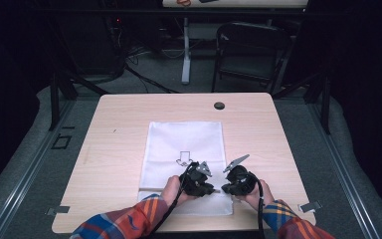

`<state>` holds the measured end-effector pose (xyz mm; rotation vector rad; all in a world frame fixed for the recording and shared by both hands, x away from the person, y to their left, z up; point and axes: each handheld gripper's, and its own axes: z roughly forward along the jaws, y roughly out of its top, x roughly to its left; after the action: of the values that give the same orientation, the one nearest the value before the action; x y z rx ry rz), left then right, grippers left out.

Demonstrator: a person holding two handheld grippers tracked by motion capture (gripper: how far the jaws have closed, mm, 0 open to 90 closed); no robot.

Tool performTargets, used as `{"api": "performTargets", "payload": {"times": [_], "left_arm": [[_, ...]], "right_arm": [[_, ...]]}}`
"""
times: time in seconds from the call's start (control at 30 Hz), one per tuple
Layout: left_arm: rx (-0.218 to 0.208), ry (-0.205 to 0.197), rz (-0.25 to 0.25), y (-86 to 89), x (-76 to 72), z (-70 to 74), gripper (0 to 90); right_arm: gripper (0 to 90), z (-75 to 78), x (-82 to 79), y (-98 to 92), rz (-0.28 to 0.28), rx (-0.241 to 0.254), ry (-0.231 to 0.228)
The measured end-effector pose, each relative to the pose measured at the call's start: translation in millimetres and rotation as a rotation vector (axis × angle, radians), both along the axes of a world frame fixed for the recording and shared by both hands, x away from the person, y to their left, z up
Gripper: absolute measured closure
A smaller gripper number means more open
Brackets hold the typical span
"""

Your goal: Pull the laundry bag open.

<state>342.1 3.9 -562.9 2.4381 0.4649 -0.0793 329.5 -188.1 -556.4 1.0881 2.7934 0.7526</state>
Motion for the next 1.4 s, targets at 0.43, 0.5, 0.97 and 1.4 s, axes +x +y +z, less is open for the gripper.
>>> {"api": "performTargets", "payload": {"times": [0.43, 0.5, 0.97, 1.4], "left_arm": [[0.009, 0.016, 0.006, 7.8, 2.8, 1.7, 81.9], [0.004, 0.021, 0.009, 8.3, 3.8, 1.0, 81.9], [-0.002, 0.014, 0.012, 11.8, 1.9, 3.3, 82.0], [-0.01, 0.02, 0.017, 18.9, -0.5, 6.4, 82.0]], "right_arm": [[90.0, 0.2, 1.3, 0.0, 0.012, 0.0, 0.004], [90.0, 0.6, 2.1, -0.4, 0.017, -0.002, 0.009], [90.0, 1.1, 2.6, 0.8, 0.029, -0.01, 0.01], [90.0, 1.5, 0.8, 3.7, 0.023, -0.019, 0.002]]}}
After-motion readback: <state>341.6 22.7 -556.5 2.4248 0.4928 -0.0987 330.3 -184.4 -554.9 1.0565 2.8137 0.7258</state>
